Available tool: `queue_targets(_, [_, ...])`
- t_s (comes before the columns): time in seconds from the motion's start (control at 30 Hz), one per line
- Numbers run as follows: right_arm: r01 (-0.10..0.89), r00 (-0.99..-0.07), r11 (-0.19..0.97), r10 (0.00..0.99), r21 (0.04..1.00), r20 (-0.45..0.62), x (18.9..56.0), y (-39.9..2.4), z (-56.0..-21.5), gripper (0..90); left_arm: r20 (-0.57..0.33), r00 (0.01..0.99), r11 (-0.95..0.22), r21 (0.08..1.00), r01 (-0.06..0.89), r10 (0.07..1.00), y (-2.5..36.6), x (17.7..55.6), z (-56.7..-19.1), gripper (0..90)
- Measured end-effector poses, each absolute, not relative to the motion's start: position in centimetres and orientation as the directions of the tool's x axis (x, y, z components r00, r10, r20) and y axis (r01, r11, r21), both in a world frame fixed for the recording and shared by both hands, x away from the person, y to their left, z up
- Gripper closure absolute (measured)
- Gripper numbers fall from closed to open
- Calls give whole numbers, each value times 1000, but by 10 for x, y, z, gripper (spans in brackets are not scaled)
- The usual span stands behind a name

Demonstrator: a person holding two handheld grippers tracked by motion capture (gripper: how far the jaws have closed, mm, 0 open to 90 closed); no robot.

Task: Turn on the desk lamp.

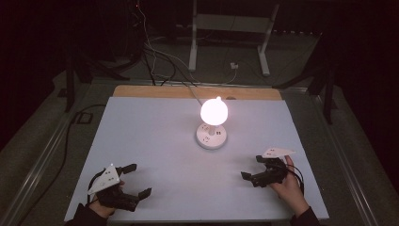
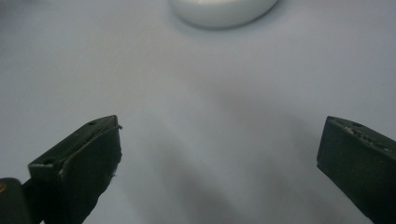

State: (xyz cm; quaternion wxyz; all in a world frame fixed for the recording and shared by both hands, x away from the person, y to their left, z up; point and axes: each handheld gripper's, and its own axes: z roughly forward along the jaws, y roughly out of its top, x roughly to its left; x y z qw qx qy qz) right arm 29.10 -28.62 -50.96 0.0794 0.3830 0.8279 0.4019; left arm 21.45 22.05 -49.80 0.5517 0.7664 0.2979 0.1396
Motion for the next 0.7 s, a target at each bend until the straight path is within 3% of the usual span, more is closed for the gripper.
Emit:
queue_targets(0.23, [589,-685,405,709,699,167,274,-299,-521,0,-117,784,-213,929,304,610,220,215,-498,3])
queue_targets(0.7, [578,-659,358,735,733,161,253,-322,-519,0,-116,782,-214,928,305,612,221,215,-498,3])
